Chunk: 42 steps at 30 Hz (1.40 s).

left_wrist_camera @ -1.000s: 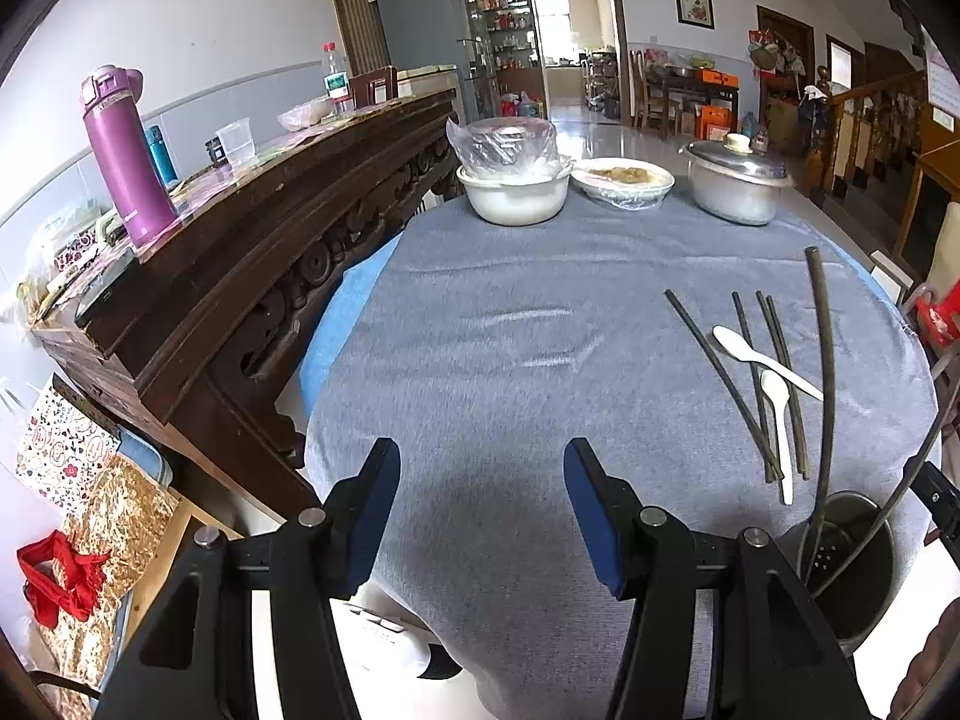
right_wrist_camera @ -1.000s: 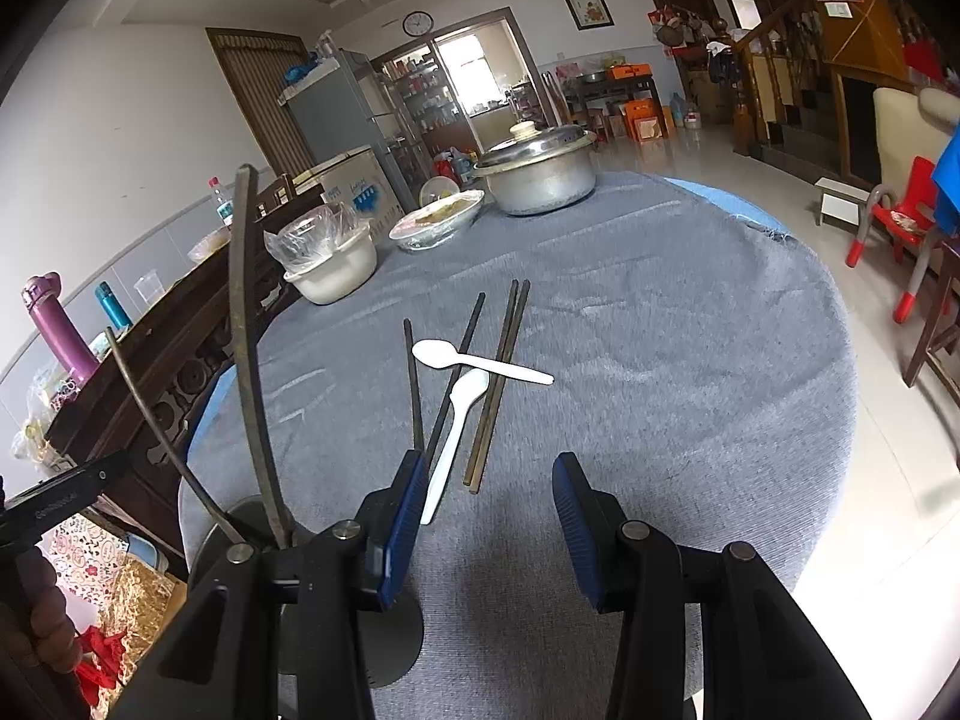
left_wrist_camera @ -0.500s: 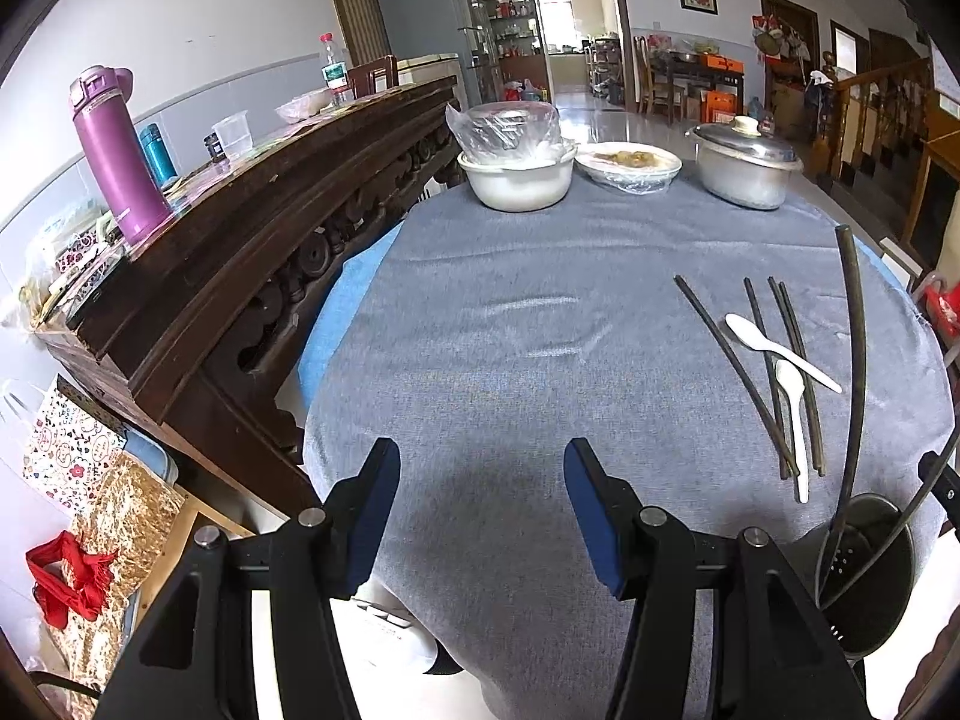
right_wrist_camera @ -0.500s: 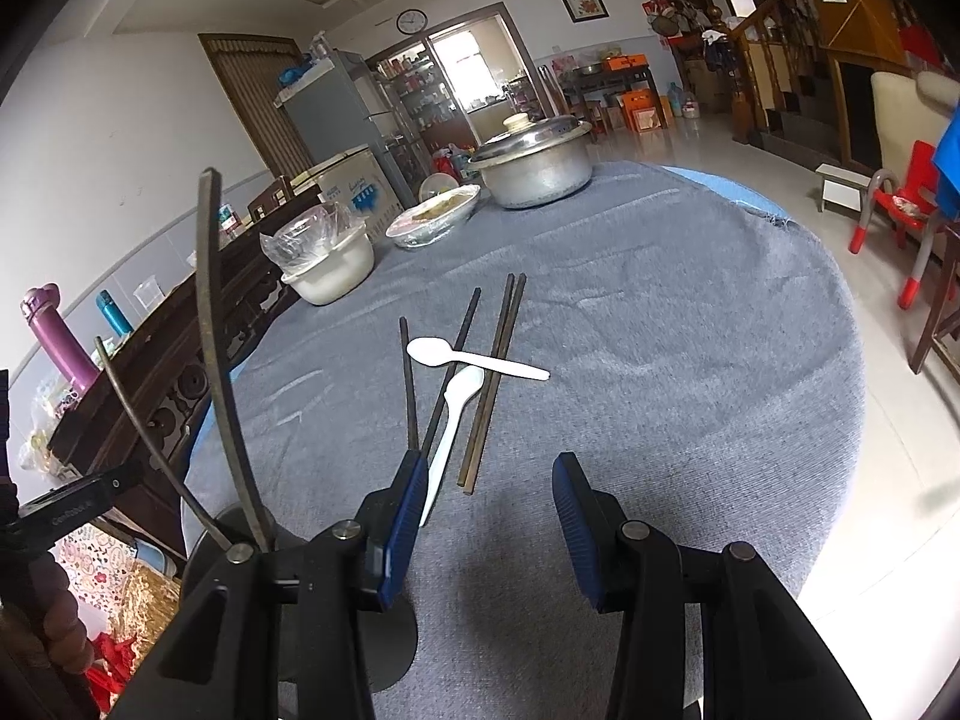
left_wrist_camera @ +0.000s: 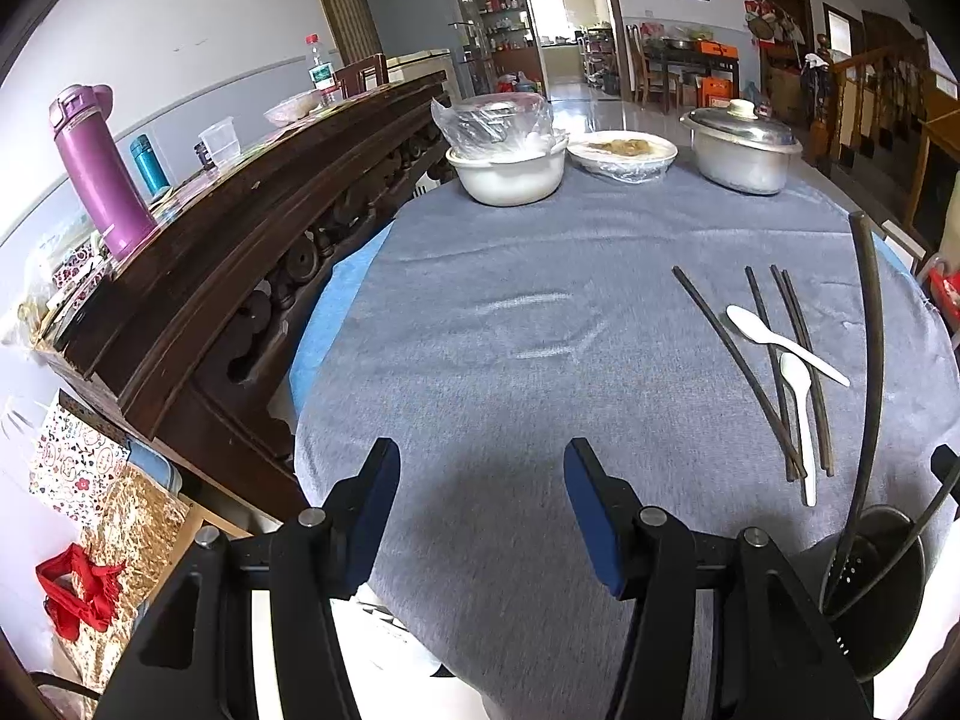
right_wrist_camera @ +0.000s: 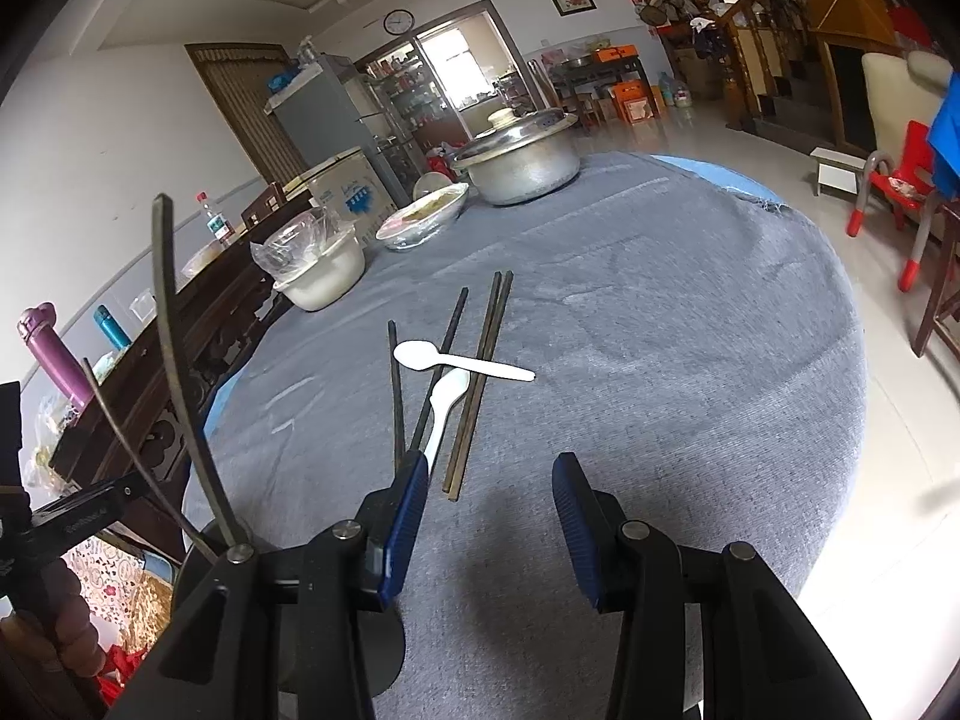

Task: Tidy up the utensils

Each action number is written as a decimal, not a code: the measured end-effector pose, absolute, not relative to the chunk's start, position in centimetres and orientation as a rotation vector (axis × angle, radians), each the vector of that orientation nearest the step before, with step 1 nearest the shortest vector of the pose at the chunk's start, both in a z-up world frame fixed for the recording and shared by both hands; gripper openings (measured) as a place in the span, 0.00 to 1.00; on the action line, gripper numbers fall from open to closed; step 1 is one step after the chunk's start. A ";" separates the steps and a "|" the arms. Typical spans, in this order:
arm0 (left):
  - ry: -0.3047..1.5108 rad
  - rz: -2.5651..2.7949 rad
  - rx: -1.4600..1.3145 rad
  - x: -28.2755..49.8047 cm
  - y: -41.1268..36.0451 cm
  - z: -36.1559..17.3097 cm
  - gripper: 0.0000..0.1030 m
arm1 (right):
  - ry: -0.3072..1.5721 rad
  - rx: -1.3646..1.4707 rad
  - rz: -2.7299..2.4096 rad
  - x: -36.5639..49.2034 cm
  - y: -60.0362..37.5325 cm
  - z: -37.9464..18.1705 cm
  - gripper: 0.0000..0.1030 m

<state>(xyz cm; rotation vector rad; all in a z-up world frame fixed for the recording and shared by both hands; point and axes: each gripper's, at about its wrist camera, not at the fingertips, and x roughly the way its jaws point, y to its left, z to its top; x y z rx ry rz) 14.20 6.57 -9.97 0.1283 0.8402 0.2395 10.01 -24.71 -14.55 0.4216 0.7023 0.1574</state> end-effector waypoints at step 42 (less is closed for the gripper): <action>1.057 -0.047 -0.006 27.9 5.3 -13.4 0.56 | 0.906 0.530 0.266 25.5 -26.0 -13.1 0.45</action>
